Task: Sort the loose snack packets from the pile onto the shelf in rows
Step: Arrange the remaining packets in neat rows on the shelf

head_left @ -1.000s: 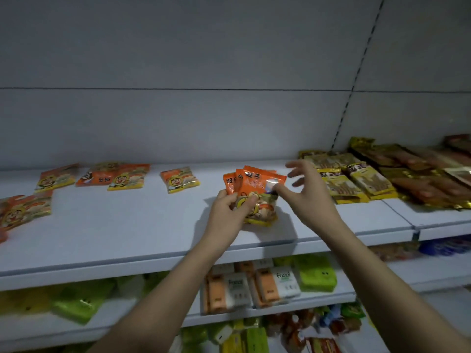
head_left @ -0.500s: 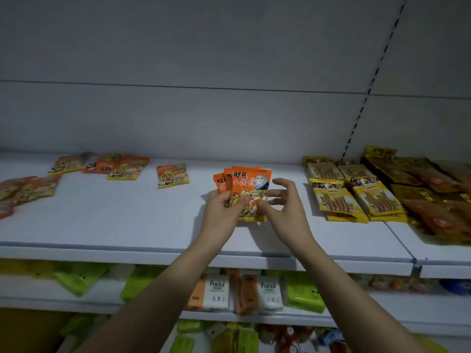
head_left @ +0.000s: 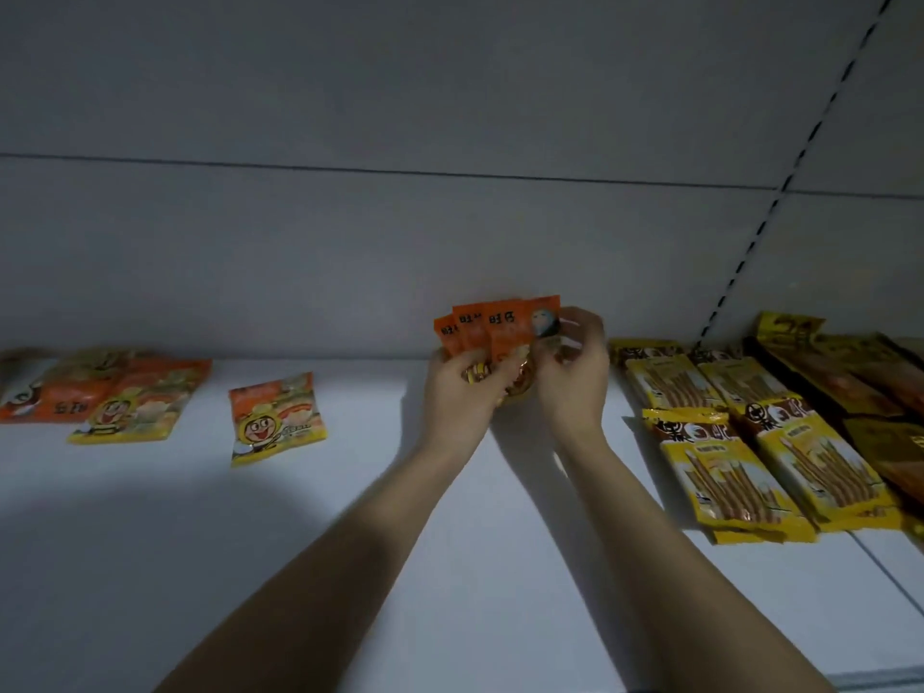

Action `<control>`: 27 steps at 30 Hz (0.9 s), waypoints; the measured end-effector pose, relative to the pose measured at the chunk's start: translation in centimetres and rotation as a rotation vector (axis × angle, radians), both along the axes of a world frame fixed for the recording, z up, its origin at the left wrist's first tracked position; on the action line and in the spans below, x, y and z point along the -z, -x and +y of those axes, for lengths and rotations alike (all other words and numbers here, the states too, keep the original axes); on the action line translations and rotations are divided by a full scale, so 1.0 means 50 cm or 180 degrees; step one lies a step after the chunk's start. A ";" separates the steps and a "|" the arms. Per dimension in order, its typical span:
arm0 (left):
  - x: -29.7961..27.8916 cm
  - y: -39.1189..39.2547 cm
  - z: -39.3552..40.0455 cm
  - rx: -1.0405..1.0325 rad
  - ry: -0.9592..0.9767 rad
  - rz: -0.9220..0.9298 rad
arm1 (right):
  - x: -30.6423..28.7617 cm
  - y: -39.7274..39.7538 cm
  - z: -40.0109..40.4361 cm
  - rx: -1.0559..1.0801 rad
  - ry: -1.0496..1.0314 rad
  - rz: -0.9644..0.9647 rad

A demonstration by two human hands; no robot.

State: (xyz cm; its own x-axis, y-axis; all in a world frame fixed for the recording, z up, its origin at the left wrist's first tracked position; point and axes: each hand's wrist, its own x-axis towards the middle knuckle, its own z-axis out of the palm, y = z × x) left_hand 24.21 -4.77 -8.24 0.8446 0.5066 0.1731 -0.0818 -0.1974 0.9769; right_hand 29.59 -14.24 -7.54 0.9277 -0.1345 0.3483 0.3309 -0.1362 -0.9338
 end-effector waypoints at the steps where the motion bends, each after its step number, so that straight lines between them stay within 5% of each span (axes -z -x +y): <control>1: 0.012 -0.009 0.008 -0.0020 0.0082 -0.0011 | 0.001 -0.023 -0.005 0.0111 0.0103 -0.0011; 4: 0.036 -0.024 0.036 -0.0067 0.0258 0.0054 | 0.023 -0.065 -0.036 0.0408 0.0742 0.0041; 7: 0.043 -0.033 0.052 -0.0096 0.0277 0.0087 | 0.040 -0.065 -0.062 0.0612 0.2272 0.0436; 13: 0.068 -0.056 0.050 0.0035 0.0174 0.0012 | 0.063 -0.058 -0.055 -0.0201 0.3740 0.0451; 20: 0.067 -0.053 0.045 0.0071 0.0179 0.0114 | 0.076 -0.068 -0.060 -0.0014 0.3763 0.0507; 24: 0.051 -0.044 0.041 0.0100 0.0453 0.0064 | 0.051 -0.074 -0.041 0.0046 0.2303 -0.0351; 27: 0.043 -0.040 0.040 0.0132 0.0582 -0.0011 | 0.042 -0.046 -0.018 -0.0538 0.1686 -0.0333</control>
